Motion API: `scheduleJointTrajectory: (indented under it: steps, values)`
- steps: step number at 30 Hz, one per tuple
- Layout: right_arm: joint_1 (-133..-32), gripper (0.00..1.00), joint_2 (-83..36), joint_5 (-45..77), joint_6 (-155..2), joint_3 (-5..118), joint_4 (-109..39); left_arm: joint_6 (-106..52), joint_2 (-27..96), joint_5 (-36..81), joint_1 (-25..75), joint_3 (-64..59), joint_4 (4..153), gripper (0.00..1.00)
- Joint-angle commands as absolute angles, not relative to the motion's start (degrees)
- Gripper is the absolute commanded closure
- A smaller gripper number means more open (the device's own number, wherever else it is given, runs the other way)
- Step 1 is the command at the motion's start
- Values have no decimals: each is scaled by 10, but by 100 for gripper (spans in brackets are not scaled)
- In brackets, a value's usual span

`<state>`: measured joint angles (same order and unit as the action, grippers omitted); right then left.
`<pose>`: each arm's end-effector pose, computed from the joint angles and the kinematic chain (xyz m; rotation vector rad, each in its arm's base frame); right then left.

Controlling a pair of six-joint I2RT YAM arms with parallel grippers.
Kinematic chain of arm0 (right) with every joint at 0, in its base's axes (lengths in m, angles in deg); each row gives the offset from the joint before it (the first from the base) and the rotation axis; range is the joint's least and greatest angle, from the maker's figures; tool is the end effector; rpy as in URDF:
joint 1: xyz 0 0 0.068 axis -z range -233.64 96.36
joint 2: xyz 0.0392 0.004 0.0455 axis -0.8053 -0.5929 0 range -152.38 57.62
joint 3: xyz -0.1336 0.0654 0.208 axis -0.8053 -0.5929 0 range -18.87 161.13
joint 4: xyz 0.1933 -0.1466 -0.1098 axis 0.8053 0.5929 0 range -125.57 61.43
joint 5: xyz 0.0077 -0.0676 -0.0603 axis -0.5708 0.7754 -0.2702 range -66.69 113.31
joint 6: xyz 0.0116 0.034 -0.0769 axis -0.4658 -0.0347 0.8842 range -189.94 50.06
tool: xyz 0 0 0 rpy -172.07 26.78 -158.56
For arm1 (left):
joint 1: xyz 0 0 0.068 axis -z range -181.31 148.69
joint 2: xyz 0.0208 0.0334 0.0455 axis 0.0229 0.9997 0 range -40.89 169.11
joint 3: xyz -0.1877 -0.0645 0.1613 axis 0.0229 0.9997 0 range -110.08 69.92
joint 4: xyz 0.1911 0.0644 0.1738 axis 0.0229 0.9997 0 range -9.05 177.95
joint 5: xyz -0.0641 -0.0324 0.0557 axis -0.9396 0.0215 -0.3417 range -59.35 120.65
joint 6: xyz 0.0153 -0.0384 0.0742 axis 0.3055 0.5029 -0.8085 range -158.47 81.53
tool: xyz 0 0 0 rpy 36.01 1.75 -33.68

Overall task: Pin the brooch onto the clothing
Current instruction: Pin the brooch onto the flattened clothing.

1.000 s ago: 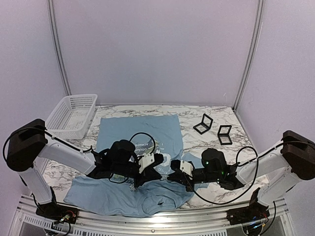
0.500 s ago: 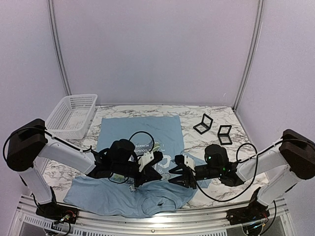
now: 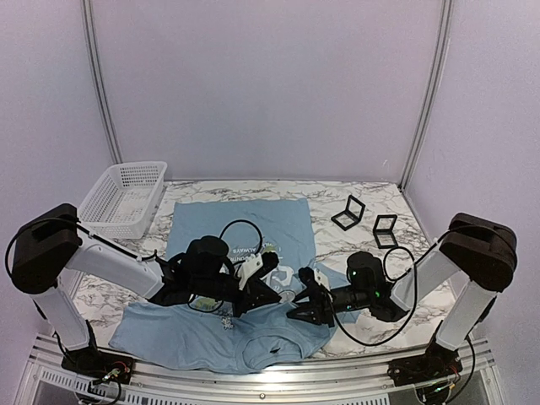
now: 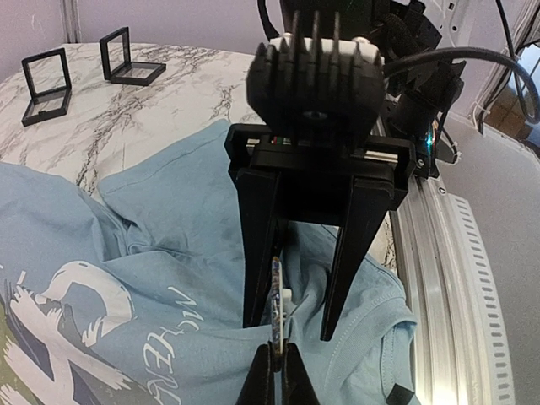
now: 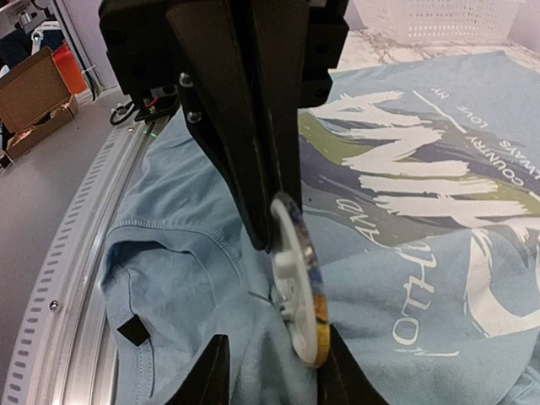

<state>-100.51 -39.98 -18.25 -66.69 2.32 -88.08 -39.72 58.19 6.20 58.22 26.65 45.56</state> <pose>0.1611 0.2443 0.0759 -1.3056 1.6166 1.1985 0.1671 -0.3450 0.1340 1.2895 1.5951 -1.0699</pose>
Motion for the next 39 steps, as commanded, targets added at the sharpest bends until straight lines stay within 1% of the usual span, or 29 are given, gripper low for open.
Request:
scheduleJointTrajectory:
  steps: [1,5,8,12,18,26,29,32,36,38,39]
  values:
    - [-989,72,-396,-220,-695,34,-947,-396,572,48,579,275,427,100]
    - [-957,70,-394,-247,-740,23,-988,-401,570,47,579,277,427,100]
    - [-956,72,-397,-259,-732,39,-962,-402,571,46,579,274,426,100]
    - [-958,74,-409,-273,-733,44,-962,-402,571,46,579,273,426,100]
    - [-966,68,-409,-278,-708,48,-944,-403,571,44,579,273,426,100]
    - [-974,84,-411,-265,-701,63,-933,-402,571,42,579,269,425,100]
    - [-978,85,-413,-264,-700,66,-922,-401,571,40,579,270,425,100]
    - [-980,82,-413,-271,-692,60,-920,-403,568,41,579,271,425,100]
    - [-979,69,-413,-276,-677,57,-906,-405,567,40,579,272,425,100]
    - [-980,68,-412,-273,-676,57,-906,-404,568,37,579,272,425,100]
    - [-980,70,-411,-269,-676,57,-906,-405,568,37,579,272,425,100]
